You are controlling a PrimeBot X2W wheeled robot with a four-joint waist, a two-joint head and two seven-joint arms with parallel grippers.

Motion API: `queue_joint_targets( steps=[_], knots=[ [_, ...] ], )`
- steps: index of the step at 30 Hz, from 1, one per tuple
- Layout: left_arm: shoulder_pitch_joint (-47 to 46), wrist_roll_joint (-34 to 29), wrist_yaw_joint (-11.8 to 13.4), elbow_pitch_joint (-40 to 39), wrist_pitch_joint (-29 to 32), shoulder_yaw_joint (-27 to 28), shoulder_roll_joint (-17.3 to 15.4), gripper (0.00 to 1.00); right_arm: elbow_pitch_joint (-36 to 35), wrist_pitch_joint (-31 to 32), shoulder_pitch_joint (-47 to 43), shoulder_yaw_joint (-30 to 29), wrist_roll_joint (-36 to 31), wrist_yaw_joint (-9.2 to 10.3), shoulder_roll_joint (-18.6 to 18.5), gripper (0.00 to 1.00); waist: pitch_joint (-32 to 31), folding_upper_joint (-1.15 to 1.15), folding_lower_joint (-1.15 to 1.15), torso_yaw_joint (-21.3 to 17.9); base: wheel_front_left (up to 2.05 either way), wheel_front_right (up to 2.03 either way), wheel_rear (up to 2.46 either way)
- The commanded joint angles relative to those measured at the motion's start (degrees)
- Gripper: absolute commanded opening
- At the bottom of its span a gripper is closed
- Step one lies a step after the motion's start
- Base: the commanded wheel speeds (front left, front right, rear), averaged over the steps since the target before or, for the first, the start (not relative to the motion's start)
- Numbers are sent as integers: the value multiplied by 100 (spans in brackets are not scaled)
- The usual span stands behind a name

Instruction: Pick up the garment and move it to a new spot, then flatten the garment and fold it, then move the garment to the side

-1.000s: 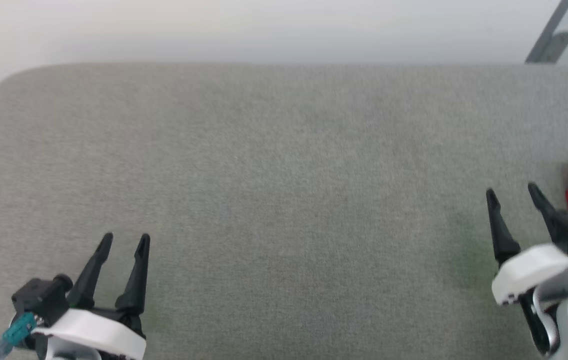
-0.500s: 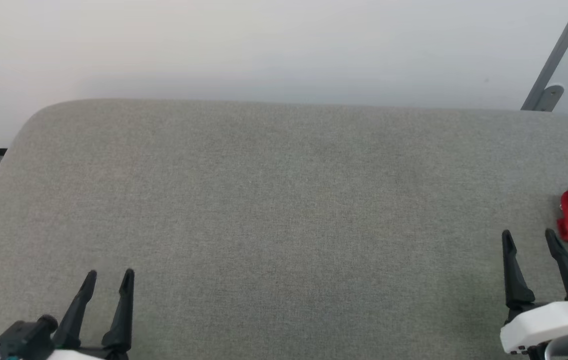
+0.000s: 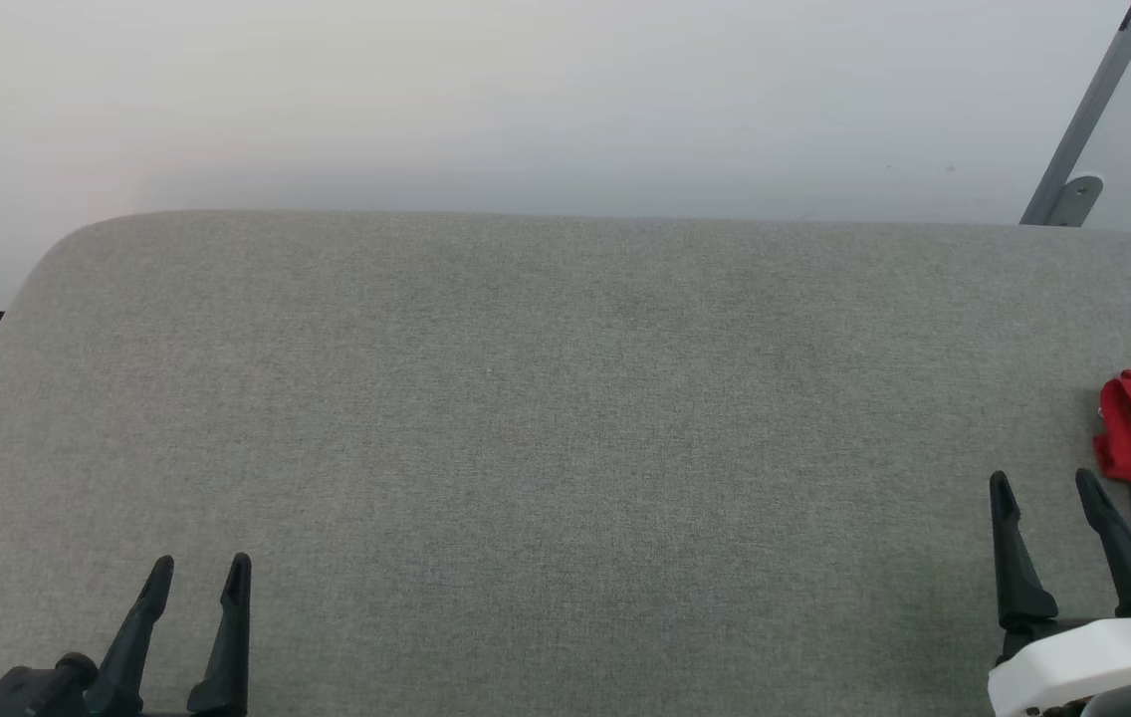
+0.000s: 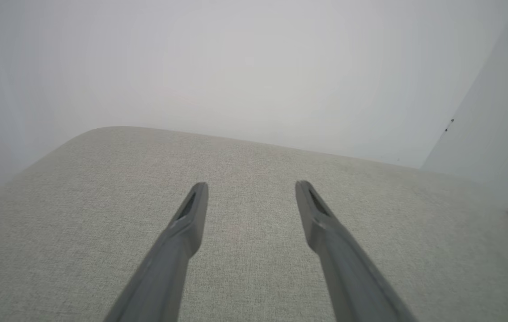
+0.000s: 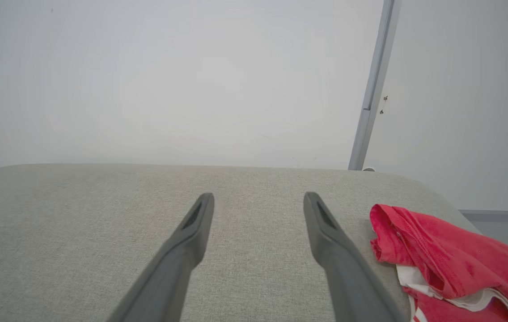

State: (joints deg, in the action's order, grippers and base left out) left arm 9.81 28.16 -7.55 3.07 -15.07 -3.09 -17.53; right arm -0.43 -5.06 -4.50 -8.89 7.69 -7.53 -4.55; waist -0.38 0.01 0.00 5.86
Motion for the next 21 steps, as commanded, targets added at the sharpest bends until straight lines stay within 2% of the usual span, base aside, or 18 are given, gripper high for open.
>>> queue_joint_targets(
  steps=[1, 11, 12, 16, 21],
  knots=[
    [44, -61, 14, -24, -11, 18, 26, 100, -35, -4, -63, 21, 35, 9, 15, 100, 2, -1, 0, -2, 0, 0, 0],
    [-22, 28, 14, -51, -11, -31, 28, 100, -40, -55, -3, 49, 34, 9, 39, 100, 29, -1, 0, -16, 0, 0, 0],
    [-2, 19, -1, -16, 2, -42, 32, 0, -3, -7, -20, 42, 19, -1, 32, 0, 28, -1, 0, -16, 0, 0, 0],
    [1, 60, 0, 182, 31, -89, 186, 0, 237, 23, -82, 40, 68, -1, 84, 0, 29, -1, 0, -19, 0, 0, 0],
    [-105, 529, 5, 234, 160, -36, 258, 0, 348, 134, 29, 23, 652, -1, 89, 0, 30, -1, 0, -43, 0, 0, 0]
  ],
)
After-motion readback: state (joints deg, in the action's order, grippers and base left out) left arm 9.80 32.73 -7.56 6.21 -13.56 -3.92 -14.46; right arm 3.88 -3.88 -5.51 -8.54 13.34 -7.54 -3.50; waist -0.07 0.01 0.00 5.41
